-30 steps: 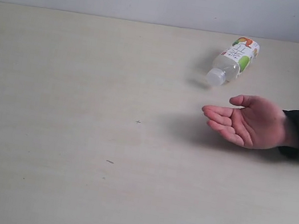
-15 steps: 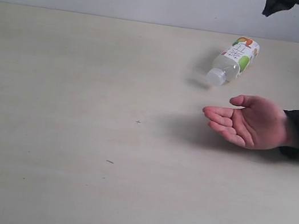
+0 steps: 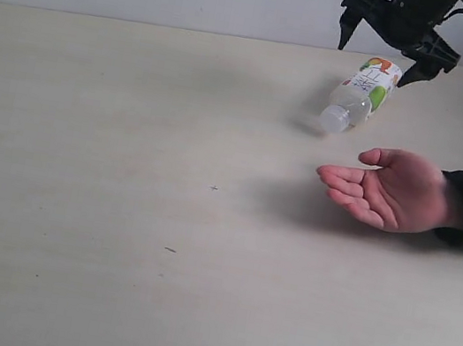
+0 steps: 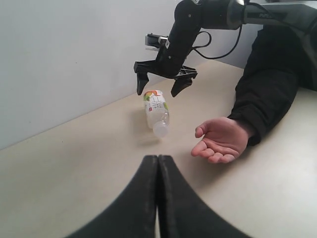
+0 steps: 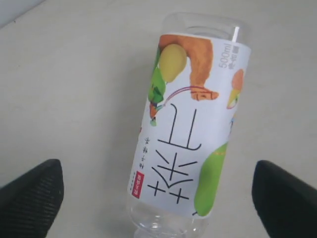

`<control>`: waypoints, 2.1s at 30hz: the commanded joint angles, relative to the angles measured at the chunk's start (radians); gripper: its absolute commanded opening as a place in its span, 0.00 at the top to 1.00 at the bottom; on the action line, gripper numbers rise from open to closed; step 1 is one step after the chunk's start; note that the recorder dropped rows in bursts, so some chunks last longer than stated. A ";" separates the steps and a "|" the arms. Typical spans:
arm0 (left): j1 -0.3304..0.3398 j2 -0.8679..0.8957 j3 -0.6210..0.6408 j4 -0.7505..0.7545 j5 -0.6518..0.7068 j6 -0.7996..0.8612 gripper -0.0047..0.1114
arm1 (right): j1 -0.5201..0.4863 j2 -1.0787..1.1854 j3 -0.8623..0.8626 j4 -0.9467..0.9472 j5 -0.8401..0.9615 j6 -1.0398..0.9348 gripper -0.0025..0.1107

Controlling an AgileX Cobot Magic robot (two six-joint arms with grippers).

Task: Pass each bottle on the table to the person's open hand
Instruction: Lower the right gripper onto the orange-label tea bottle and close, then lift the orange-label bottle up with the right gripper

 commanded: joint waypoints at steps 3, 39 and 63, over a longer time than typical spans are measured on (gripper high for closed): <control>0.001 -0.008 0.003 -0.006 -0.001 -0.001 0.96 | -0.001 0.017 -0.011 -0.078 -0.033 0.021 0.12; 0.001 -0.008 0.003 -0.006 -0.001 -0.001 0.96 | -0.001 0.125 -0.155 -0.018 0.021 0.006 0.98; 0.001 -0.008 0.003 -0.006 0.001 -0.001 0.96 | -0.096 -0.122 -0.161 0.193 0.163 -0.656 0.98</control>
